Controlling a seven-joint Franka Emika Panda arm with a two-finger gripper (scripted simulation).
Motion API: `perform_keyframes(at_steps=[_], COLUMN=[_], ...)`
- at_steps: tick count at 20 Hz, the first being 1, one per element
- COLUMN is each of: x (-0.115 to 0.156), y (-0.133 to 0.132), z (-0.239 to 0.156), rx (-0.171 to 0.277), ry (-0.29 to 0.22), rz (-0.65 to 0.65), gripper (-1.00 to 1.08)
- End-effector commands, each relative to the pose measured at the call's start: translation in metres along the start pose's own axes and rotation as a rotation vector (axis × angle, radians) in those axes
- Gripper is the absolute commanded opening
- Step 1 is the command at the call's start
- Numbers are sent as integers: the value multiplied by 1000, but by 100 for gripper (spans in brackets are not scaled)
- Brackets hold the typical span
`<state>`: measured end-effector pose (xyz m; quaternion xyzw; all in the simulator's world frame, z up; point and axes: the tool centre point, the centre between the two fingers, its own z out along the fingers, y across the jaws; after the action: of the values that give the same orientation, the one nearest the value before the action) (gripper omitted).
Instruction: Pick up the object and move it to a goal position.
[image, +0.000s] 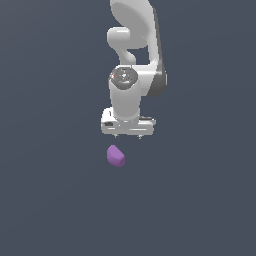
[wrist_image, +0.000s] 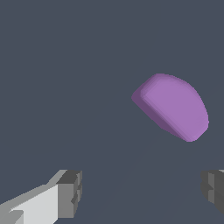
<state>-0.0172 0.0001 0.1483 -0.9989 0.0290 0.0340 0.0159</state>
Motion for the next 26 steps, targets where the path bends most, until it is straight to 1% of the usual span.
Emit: perform_keyframes(at_steps=[1,7,12,17,26], x=[0,3,8,16,33], y=[0,3,8,15,32], z=[0,1,4,7,16], rx=[0,-2,-7,-13,-28], ry=[0,3,8,15,31], rz=[-2,-40,-108,-209,-439], gripper=[100,100,100,100,100])
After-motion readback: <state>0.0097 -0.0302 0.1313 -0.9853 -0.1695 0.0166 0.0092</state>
